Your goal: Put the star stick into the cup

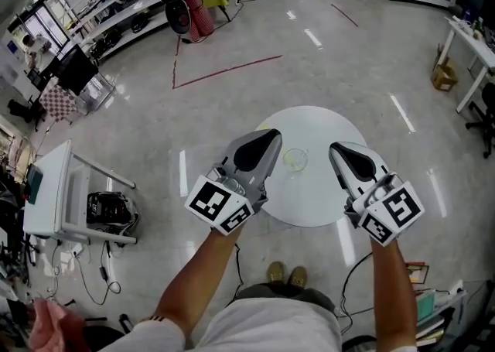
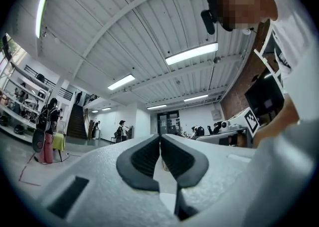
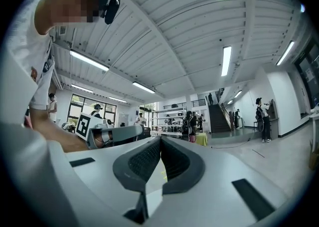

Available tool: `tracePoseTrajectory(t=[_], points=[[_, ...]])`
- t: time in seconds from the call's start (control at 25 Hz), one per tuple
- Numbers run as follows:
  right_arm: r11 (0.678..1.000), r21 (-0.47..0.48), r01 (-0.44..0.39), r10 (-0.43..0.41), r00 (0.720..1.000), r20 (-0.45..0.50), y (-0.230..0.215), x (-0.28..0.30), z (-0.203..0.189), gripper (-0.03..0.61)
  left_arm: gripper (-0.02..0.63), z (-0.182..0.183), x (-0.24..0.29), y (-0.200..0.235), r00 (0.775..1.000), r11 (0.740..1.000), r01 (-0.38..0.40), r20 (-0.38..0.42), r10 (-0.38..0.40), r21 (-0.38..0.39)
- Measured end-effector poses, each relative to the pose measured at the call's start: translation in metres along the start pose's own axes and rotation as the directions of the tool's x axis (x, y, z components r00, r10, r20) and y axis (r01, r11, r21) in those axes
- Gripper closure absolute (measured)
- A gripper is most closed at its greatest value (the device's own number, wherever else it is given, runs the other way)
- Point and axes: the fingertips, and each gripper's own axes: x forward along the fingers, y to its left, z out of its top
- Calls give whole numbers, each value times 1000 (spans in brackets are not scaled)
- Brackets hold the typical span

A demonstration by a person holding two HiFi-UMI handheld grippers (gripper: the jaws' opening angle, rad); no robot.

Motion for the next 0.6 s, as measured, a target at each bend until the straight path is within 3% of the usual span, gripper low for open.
tracePoseTrajectory(t=[0.6], points=[[998,-44,-49,53,995,85,32,-17,38,566,598,32,-7,-48,993,992,120,12,-120,47]])
